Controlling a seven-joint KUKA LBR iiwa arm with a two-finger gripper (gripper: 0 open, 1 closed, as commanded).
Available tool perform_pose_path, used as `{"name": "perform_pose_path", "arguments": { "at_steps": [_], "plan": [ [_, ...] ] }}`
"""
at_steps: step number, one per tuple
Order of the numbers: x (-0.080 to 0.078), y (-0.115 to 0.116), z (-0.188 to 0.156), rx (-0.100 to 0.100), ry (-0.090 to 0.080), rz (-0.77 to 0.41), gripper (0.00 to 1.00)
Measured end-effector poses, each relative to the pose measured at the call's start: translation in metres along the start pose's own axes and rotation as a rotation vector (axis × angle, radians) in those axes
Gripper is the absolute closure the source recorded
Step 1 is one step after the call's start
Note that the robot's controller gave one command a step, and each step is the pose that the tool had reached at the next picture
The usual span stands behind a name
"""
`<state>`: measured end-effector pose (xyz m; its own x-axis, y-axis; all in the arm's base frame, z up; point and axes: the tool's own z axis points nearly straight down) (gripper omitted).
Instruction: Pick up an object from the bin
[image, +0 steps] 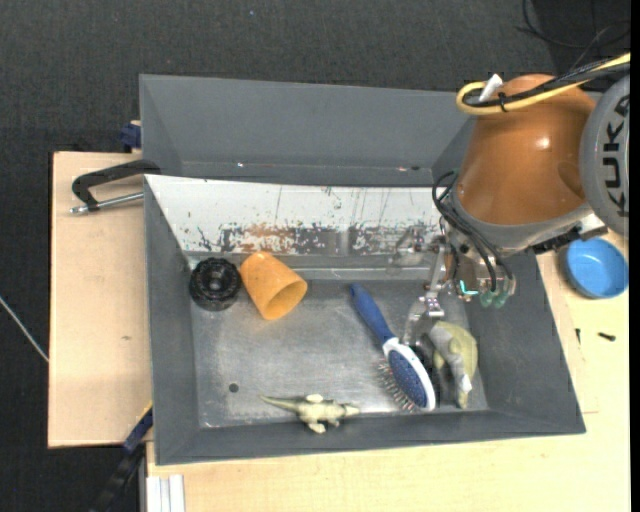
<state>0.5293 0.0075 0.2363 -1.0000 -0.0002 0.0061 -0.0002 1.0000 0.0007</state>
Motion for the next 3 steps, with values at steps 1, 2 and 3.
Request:
{"name": "perform_pose_path", "arguments": {
  "at_steps": [1, 2, 3],
  "plan": [
    [-0.022, -0.054, 0.071, 0.0, -0.003, 0.185, 0.0],
    [-0.004, -0.059, 0.118, -0.001, -0.022, 0.111, 0.0],
    [0.011, -0.06, 0.154, 0.0, -0.034, -0.136, 0.0]
  ]
}}
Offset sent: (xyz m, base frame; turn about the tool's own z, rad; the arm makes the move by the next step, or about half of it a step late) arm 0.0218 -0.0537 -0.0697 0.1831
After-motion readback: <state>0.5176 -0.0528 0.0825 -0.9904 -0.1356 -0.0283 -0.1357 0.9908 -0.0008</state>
